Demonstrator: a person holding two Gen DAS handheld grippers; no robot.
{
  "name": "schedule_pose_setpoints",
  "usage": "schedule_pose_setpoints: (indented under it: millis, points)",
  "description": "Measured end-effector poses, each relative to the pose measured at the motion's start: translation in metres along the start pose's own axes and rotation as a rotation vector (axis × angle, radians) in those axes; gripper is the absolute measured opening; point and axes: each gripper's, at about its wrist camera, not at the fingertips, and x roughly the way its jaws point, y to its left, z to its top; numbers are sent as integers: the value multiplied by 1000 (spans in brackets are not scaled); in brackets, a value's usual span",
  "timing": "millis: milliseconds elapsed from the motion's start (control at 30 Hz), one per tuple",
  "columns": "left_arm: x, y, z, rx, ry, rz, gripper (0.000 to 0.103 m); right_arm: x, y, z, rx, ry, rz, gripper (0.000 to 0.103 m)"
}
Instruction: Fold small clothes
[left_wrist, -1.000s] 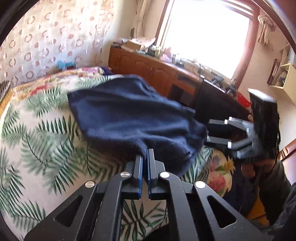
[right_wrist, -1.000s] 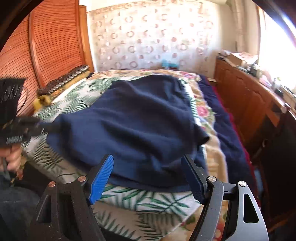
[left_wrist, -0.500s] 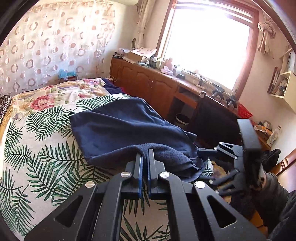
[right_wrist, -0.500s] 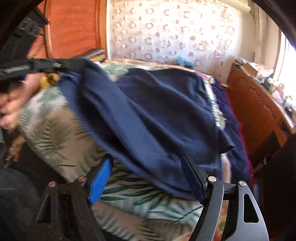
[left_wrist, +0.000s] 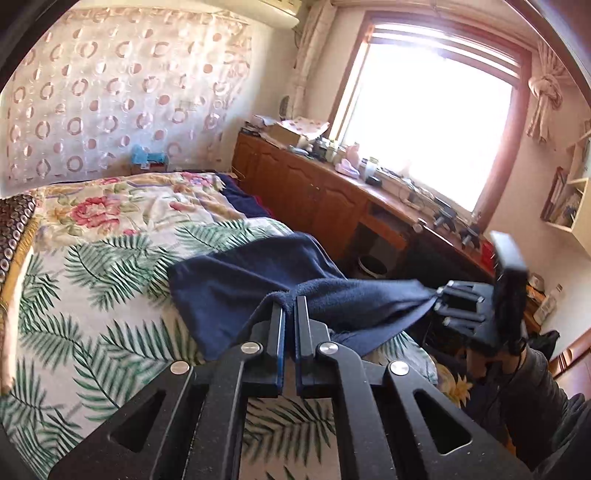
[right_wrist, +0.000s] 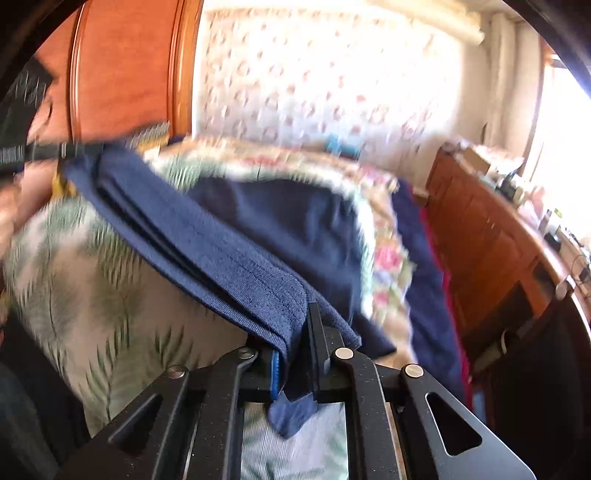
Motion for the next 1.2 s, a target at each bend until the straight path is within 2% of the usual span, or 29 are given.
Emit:
schedule_pose_setpoints:
  millis: [100, 233, 333, 467, 567, 767, 800, 833, 900, 933, 1000, 1067, 1200]
  points:
    - [8, 14, 13, -7, -5, 31, 5, 0, -1, 33, 19, -75, -8, 10]
    - [27, 43, 30, -43, 2, 69, 5, 25, 2, 73, 3, -109, -5, 10]
    - [47, 65, 36, -76, 31, 92, 5, 53, 5, 95, -5, -100, 7, 10]
    - [66, 80, 39, -82, 60, 103, 5, 85, 0, 108, -6, -65, 21, 10]
    - [81, 90, 40, -92, 87, 104, 5, 97, -9, 108, -6, -44, 34, 10]
    - [97, 103, 46, -119, 125, 115, 5, 111, -31, 129, 20, 5, 57, 10]
    - [96, 102, 47, -117, 124, 114, 6, 115, -32, 133, 26, 13, 62, 14]
    - [96, 102, 47, -111, 122, 115, 12, 117, -34, 138, 30, 15, 64, 16]
    - [94, 100, 49, -96, 112, 134, 29, 119, -37, 145, 37, 11, 56, 29]
    - [92, 101, 49, -89, 100, 142, 41, 119, -37, 149, 41, 6, 48, 34]
    - [88, 100, 50, -80, 80, 142, 44, 122, -44, 158, 67, -14, 45, 53]
    - [90, 102, 51, -85, 83, 143, 45, 124, -52, 166, 102, -30, 52, 56]
    - [101, 104, 46, -76, 129, 161, 45, 123, -63, 176, 129, -37, -8, 56]
